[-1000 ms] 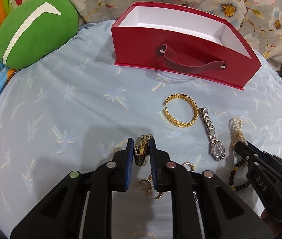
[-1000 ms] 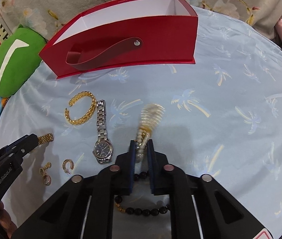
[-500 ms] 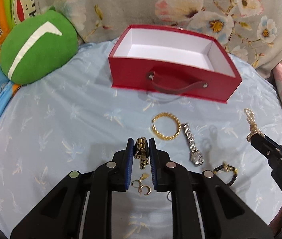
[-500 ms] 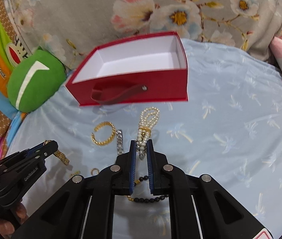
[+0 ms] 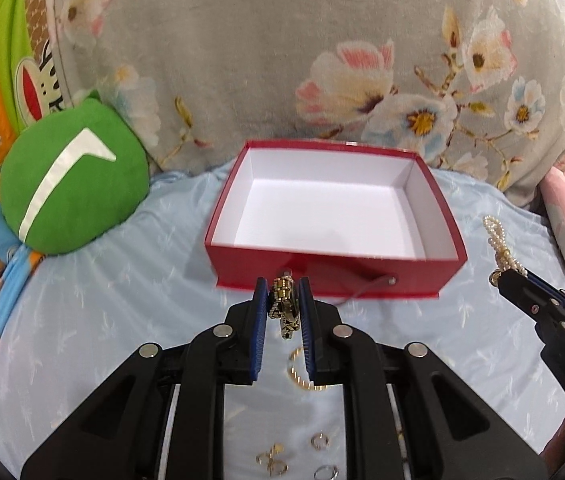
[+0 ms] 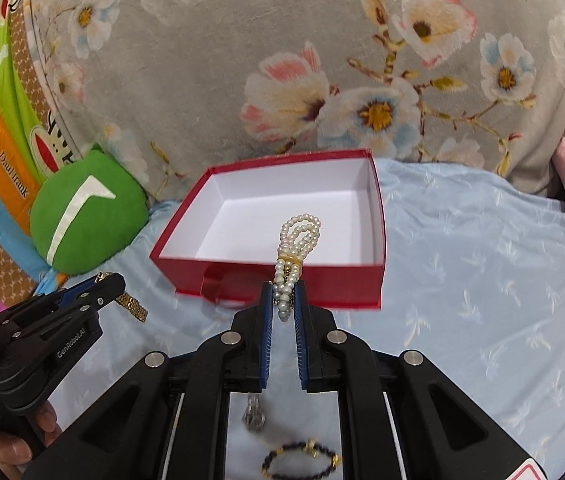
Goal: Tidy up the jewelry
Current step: 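Carry the gold watch and pearl bracelet over the red box with both tools, then open both tools to drop the watch and pearl bracelet into the box, then move both tools back toward the remaining jewelry, then grasp the gold bangle with the left tool while the right tool grasps the silver watch, then carry the gold bangle and silver watch over the red box with both tools, then open both tools to drop the bangle and silver watch into the box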
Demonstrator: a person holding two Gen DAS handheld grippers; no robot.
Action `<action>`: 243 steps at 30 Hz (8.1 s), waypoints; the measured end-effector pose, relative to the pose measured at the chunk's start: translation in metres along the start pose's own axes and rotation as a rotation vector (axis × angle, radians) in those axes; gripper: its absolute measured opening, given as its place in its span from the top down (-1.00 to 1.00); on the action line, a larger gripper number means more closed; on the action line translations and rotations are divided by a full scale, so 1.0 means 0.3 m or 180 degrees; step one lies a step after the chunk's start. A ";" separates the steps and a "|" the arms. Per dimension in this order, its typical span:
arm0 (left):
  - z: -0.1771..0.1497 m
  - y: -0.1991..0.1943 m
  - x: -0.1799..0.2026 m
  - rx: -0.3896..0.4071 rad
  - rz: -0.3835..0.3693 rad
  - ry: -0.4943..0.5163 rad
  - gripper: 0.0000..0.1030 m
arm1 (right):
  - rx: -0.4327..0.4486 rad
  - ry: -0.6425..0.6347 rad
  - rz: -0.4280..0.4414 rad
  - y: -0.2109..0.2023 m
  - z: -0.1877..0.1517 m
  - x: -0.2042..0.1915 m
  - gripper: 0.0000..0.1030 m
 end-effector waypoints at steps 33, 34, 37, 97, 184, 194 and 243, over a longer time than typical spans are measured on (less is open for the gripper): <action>0.287 0.710 -0.080 -0.0302 0.0039 -0.0070 0.71 | -0.0484 -0.0161 -0.0069 0.710 0.192 -0.029 0.80; 0.284 0.721 -0.083 -0.0315 0.0040 -0.0073 0.71 | -0.0495 -0.0162 -0.0074 0.720 0.189 -0.028 0.79; 0.273 0.758 -0.094 -0.0361 0.0063 -0.0103 0.68 | -0.0522 -0.0151 -0.0089 0.744 0.179 -0.028 0.79; -0.467 0.084 -0.246 -0.0868 -0.0092 -0.0621 -0.23 | -0.1020 -0.0517 0.0046 0.230 -0.491 -0.166 0.14; -0.111 0.204 -0.096 -0.0535 -0.0344 -0.0168 -0.01 | -0.1118 -0.0065 -0.0382 0.378 -0.338 0.118 0.74; -0.046 0.217 -0.105 -0.0428 -0.0310 -0.0104 -0.01 | -0.0602 -0.0097 -0.0177 0.252 -0.154 0.062 0.84; 0.404 0.622 -0.179 -0.0022 0.0049 -0.0094 -0.57 | -0.0063 -0.0350 -0.0028 0.562 0.329 -0.019 0.56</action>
Point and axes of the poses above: each gripper's, at about its wrist camera, not at the fingertips, and y roughly the way its jaws point, x to its right, z to its top, the point moved 1 cm from there along y, roughly the way its jaws point, and after that the axes turned 10 degrees about -z, right-handed, at the moved point
